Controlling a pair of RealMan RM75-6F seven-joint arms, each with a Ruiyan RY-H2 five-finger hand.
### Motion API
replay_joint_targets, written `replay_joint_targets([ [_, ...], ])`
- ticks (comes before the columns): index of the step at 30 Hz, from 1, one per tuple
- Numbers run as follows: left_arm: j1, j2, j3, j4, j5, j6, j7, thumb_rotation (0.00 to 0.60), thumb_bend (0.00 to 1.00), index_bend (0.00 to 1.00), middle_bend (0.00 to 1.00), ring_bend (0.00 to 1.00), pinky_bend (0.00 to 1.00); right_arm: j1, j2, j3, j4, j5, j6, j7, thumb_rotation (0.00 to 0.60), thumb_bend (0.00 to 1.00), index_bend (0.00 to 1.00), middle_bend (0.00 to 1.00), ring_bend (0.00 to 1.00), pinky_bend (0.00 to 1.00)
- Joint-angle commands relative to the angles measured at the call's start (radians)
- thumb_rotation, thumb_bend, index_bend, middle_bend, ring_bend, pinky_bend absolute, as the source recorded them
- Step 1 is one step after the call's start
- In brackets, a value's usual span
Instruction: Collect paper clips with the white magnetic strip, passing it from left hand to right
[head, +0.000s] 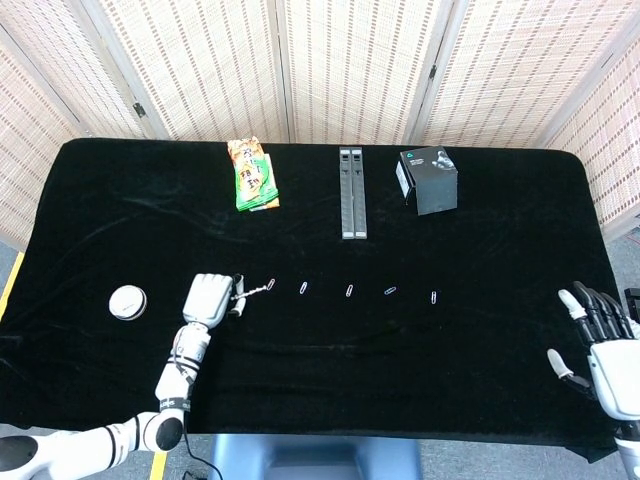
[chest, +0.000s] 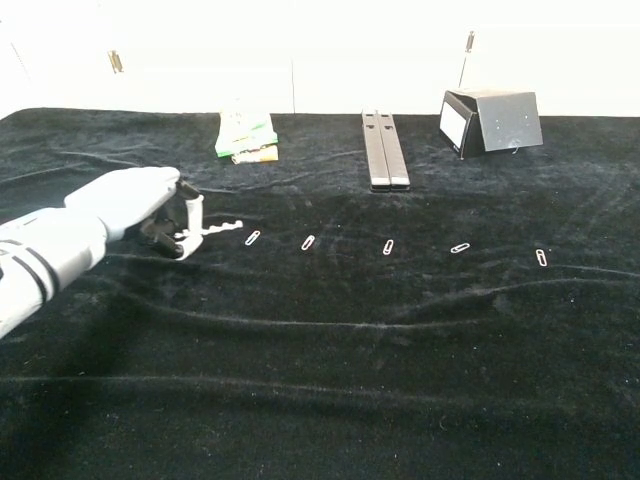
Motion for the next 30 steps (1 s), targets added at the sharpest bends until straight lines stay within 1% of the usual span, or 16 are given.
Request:
replay_joint_targets([
  [1, -0.024, -0.025, -0.014, 0.038, -0.023, -0.021, 0.018, 0.600, 0.60, 0.77, 1.00, 1.00, 1.00, -0.010, 0.005, 0.002, 0.007, 0.001, 0.018, 0.029, 0.600, 0.34, 0.00, 0.00, 0.00, 0.07],
  [5, -0.044, -0.052, -0.020, 0.086, -0.048, -0.047, 0.023, 0.600, 0.60, 0.77, 1.00, 1.00, 1.00, -0.023, 0.005, 0.004, 0.018, 0.000, 0.044, 0.049, 0.600, 0.34, 0.00, 0.00, 0.00, 0.07],
  [10, -0.063, -0.075, -0.022, 0.135, -0.063, -0.075, 0.014, 0.600, 0.60, 0.77, 1.00, 1.00, 1.00, -0.032, 0.003, 0.006, 0.032, 0.010, 0.051, 0.066, 0.600, 0.34, 0.00, 0.00, 0.00, 0.07],
  [16, -0.070, -0.086, -0.026, 0.164, -0.072, -0.084, -0.001, 0.600, 0.60, 0.77, 1.00, 1.00, 1.00, -0.033, 0.004, 0.010, 0.040, 0.014, 0.048, 0.079, 0.600, 0.34, 0.00, 0.00, 0.00, 0.07],
  [20, -0.064, -0.075, -0.027, 0.135, -0.057, -0.061, -0.020, 0.600, 0.60, 0.77, 1.00, 1.00, 1.00, -0.028, 0.005, 0.011, 0.039, 0.013, 0.040, 0.081, 0.600, 0.34, 0.00, 0.00, 0.00, 0.07],
  [25, -0.056, -0.050, -0.024, 0.043, -0.048, -0.041, -0.022, 0.600, 0.60, 0.77, 1.00, 1.00, 1.00, -0.025, 0.006, 0.013, 0.027, -0.005, 0.050, 0.070, 0.600, 0.34, 0.00, 0.00, 0.00, 0.07],
  [30, -0.076, -0.065, -0.023, 0.024, -0.053, -0.060, -0.015, 0.600, 0.60, 0.77, 1.00, 1.00, 1.00, -0.024, 0.009, 0.014, 0.020, 0.000, 0.045, 0.073, 0.600, 0.34, 0.00, 0.00, 0.00, 0.07],
])
